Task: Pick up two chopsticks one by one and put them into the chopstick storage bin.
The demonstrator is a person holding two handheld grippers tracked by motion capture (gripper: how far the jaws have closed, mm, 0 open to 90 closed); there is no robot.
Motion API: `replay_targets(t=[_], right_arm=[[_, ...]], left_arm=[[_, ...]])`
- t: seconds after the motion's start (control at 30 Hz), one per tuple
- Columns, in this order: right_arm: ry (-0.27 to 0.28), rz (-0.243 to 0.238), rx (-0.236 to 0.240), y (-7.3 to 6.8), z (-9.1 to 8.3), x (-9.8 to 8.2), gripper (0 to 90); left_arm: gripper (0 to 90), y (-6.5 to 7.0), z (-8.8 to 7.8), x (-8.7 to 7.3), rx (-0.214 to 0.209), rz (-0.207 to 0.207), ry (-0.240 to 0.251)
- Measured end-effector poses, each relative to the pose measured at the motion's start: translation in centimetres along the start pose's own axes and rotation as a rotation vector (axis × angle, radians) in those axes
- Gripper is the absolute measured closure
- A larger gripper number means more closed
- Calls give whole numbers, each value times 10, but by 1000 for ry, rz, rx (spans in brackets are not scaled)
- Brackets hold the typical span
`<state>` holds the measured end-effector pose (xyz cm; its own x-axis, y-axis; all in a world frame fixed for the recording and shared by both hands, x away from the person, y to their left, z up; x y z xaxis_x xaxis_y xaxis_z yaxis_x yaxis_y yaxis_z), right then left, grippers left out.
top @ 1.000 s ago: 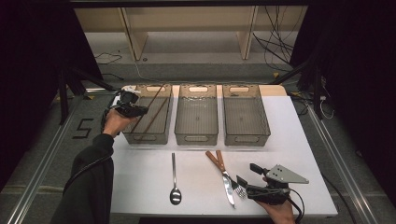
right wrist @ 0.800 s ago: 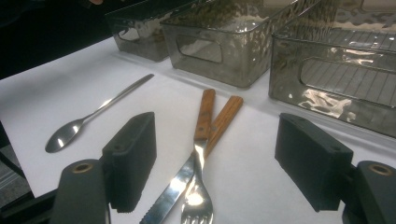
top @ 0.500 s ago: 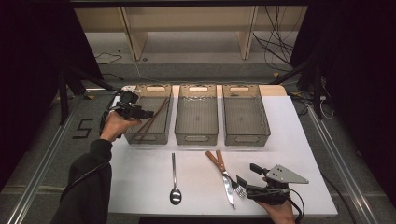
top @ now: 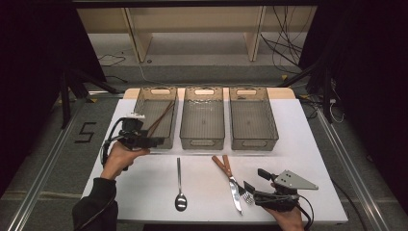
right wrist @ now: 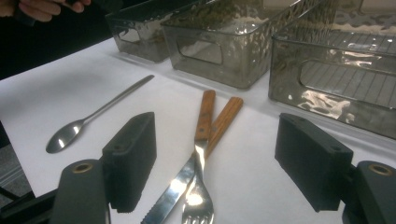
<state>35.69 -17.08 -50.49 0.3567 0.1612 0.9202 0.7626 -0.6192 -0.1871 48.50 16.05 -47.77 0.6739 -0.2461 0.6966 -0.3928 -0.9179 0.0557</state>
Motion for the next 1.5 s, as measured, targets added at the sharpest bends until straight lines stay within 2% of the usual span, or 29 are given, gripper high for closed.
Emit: replay_targets(t=[0.07, 0.17, 0.3, 0.47, 0.57, 0.63, 0.8, 0.9, 1.1, 1.27, 1.5], right_arm=[[0, -2, -2, 0, 0, 0, 298], [-4, -2, -1, -2, 2, 0, 298], [-11, -3, 1, -3, 3, -1, 298], [-10, -3, 2, -3, 2, -2, 298], [-10, -2, 2, -3, 3, -2, 297], [-11, -4, 1, -3, 3, -2, 298], [-12, -6, 3, -4, 4, -2, 298], [-13, -3, 5, -4, 4, -3, 298], [-14, 1, 2, -2, 4, -4, 298], [-14, 8, 4, -1, 5, -5, 298], [-17, 7, 7, -2, 5, -5, 298]], left_arm=[[179, 6, -4, -2, -7, -11, 27], [171, 15, -6, -7, -12, 3, 32], [163, 21, -9, -13, -13, -1, 33], [158, 19, -7, -25, 2, -10, 16], [157, 17, -7, -31, 7, -33, 20], [156, 17, -7, -36, 7, -30, 18], [156, 19, -4, -43, -13, -27, 27], [156, 22, -1, -48, -24, -44, 21], [145, 30, -1, -53, -28, -36, 23], [145, 35, 1, -57, -41, -29, 60], [145, 47, 0, -66, -54, -14, 67]])
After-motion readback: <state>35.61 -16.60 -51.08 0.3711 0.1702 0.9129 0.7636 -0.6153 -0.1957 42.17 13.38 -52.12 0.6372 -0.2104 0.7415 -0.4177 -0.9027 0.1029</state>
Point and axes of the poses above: each handheld gripper's, and its own axes: z roughly forward along the jaws, x roughly out of its top, y roughly to its right, the point moved 10 cm from there along z, roughly forward along the jaws, and after that the axes turned 10 degrees about x, right-handed, at the moved point
